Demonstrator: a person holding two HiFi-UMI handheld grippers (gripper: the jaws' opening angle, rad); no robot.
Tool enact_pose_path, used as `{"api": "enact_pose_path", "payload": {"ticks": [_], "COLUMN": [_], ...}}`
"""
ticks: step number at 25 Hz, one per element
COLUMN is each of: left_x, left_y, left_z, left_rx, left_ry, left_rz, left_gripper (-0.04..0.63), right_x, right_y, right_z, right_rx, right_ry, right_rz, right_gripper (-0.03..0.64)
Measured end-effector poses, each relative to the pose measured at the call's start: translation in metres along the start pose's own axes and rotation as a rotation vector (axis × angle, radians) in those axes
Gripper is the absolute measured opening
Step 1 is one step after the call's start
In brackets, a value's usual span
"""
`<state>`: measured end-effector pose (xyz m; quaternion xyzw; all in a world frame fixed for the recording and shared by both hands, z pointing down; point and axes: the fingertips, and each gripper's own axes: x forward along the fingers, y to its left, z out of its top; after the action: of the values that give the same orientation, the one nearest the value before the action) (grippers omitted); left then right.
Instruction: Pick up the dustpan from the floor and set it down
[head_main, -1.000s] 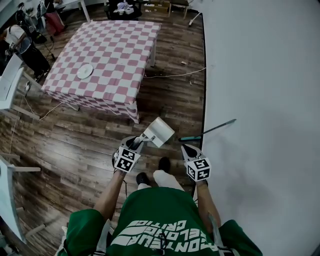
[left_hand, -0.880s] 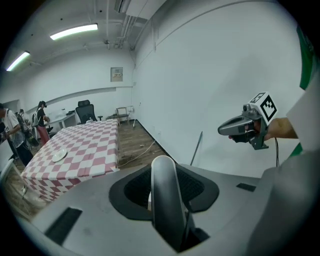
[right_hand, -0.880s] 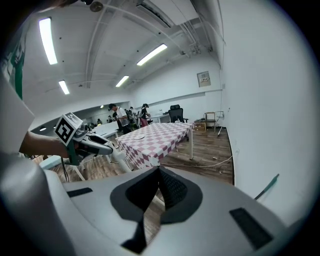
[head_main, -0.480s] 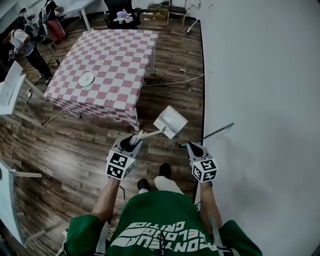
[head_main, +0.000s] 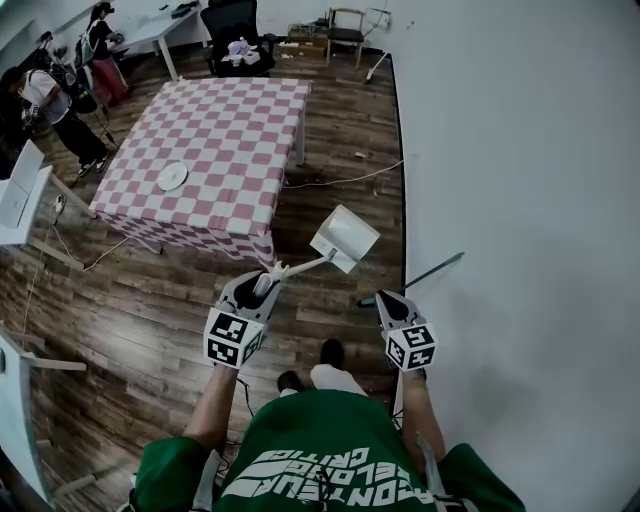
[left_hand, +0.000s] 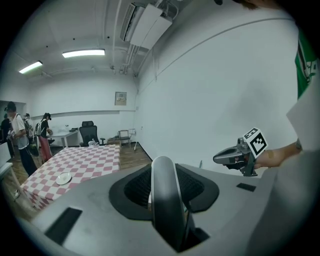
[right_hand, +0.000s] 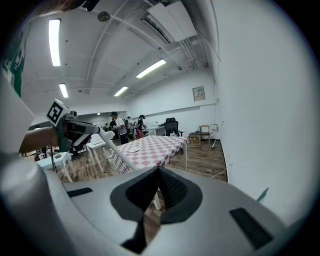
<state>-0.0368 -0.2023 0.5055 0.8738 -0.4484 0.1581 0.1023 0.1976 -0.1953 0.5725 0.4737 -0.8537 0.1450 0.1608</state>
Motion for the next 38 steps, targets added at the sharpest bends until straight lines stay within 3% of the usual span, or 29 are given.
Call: {"api": "enact_pose_path", "payload": {"ticks": [23,38], "left_x": [-0.012,-0.013], "left_y": [0.003,0.007], "left_z": [0.015,0.013], "left_rx": [-0.046,-0.055], "left_ry": [-0.056,-0.051], "left_rz": [0.003,-0.006], "left_gripper": [0.124,0.124], "right_x": [-0.005,0.003], "right_y": [0.004,0.007], "right_z": [0.003,0.005], "right_rx": [-0.003,-0.010], "right_ry": [-0.003,0.003], "right_rz": [-0.009,-0.006], "right_gripper": [0.008,0.008]}}
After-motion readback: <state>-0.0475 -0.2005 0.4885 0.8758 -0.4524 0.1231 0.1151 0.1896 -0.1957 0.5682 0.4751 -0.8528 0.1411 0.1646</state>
